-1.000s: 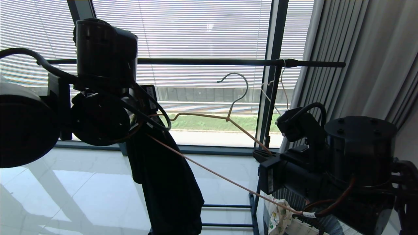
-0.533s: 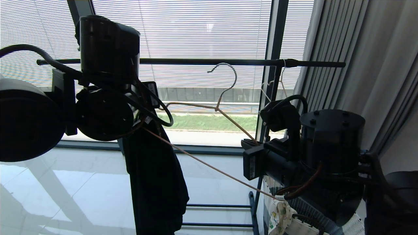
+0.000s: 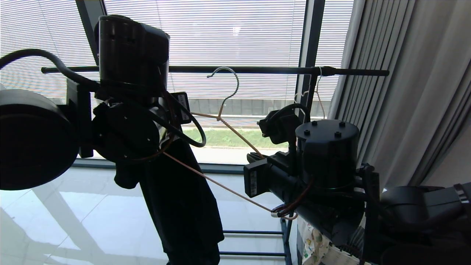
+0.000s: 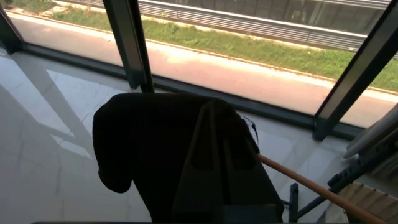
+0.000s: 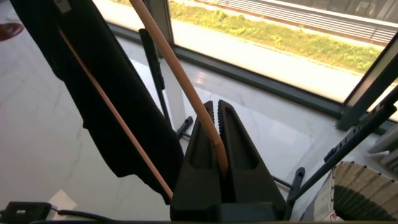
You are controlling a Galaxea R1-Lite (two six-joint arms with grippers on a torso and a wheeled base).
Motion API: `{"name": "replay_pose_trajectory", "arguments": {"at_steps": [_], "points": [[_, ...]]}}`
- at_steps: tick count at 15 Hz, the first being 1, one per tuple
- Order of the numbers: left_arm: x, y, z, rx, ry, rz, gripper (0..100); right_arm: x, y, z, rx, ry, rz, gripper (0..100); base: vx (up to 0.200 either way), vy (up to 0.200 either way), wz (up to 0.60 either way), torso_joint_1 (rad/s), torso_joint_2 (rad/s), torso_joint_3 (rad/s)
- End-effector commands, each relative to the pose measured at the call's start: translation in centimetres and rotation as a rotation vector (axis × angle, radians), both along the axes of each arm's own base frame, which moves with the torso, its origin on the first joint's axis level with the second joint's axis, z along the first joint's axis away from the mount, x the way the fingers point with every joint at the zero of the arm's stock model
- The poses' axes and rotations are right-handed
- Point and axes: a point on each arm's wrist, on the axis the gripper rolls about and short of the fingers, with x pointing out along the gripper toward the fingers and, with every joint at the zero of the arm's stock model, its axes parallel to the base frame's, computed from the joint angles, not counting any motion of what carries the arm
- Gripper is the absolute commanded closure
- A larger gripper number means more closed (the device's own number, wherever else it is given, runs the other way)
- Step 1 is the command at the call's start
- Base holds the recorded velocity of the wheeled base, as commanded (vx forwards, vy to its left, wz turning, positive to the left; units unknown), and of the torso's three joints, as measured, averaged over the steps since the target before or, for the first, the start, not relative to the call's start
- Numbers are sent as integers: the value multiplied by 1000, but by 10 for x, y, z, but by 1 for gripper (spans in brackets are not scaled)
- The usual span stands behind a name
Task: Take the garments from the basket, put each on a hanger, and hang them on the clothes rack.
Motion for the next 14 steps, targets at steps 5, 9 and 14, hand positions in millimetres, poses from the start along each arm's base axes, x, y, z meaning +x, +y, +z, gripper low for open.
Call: {"name": "replay_pose_trajectory", "arguments": {"at_steps": [5,9,14], "points": [[17,17,4,-14,-14,82,100,1,-1,-3,-19,-7,-77,100,0,0,0,0,0,0],[27,28,5,-11,-16,127,100,6,-20,-2,-33,-16,-183,100,0,0,0,0,0,0],[19,14,3,-3,-5,78,100,4,-17,-1,-32,-21,-170,100,0,0,0,0,0,0]]}}
